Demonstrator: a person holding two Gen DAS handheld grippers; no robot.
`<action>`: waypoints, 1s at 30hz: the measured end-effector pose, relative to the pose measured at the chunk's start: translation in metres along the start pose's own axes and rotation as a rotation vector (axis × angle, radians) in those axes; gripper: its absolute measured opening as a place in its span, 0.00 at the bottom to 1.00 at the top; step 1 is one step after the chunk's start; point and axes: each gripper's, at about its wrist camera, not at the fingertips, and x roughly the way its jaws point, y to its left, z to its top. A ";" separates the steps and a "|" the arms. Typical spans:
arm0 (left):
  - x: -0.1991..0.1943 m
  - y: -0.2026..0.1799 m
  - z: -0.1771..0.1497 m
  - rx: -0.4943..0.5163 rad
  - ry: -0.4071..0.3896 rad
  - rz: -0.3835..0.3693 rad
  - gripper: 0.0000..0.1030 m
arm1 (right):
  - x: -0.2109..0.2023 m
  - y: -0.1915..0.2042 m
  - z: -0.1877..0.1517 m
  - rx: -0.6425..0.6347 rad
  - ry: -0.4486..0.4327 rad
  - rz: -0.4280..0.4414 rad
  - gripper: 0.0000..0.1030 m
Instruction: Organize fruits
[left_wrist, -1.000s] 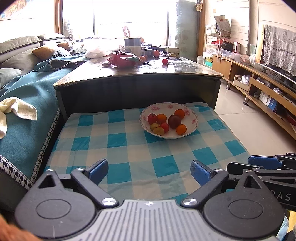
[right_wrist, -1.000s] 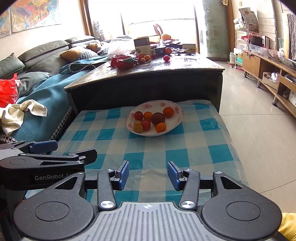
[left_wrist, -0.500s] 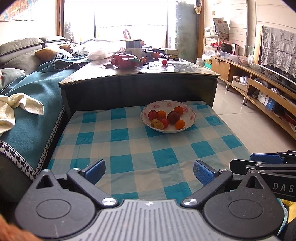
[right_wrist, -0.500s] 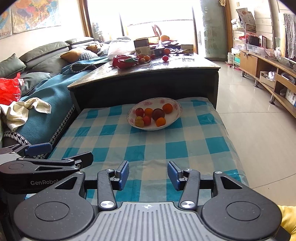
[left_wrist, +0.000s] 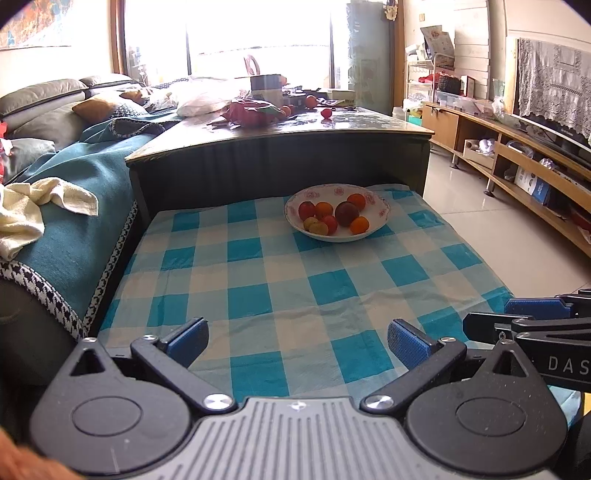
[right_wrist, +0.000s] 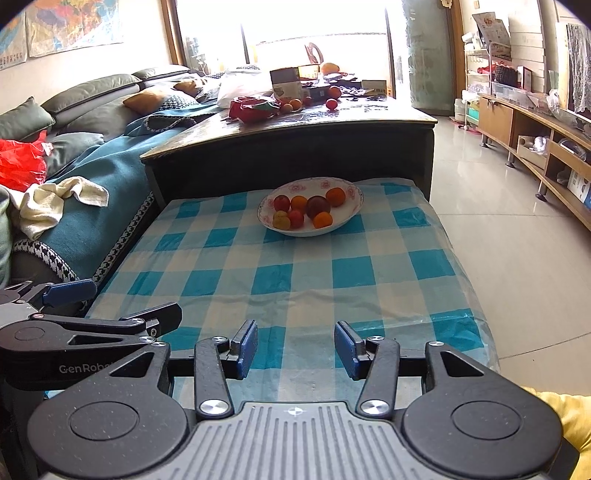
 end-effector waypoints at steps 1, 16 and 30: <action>-0.001 0.000 -0.001 -0.001 0.002 -0.001 1.00 | -0.001 0.000 -0.001 0.000 0.000 0.001 0.41; -0.005 -0.001 -0.014 0.008 0.037 0.024 1.00 | -0.006 0.005 -0.014 -0.013 0.019 0.003 0.41; -0.005 -0.001 -0.019 0.006 0.057 0.038 1.00 | -0.007 0.009 -0.020 -0.019 0.026 0.019 0.41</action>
